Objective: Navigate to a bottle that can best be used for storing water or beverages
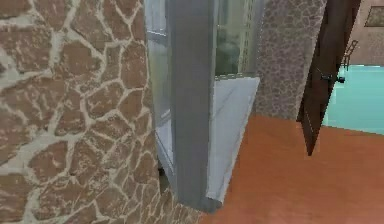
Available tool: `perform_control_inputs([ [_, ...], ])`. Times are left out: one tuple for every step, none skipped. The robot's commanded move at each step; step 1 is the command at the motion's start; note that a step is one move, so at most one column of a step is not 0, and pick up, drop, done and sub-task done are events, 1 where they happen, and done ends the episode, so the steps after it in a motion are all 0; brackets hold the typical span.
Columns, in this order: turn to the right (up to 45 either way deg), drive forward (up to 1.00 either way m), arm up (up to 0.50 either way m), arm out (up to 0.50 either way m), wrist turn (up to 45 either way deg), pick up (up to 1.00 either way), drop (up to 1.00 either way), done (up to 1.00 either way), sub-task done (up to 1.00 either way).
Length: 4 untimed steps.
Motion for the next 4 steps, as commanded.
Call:
perform_control_inputs([
  [45.0,0.0,0.0,0.0,0.0,0.0,0.0,0.0,0.0],
  [6.0,0.0,0.0,0.0,0.0,0.0,0.0,0.0,0.0],
  [0.0,0.45,0.0,0.0,0.0,0.0,0.0,0.0,0.0],
  [45.0,0.0,0.0,0.0,0.0,0.0,0.0,0.0,0.0],
])
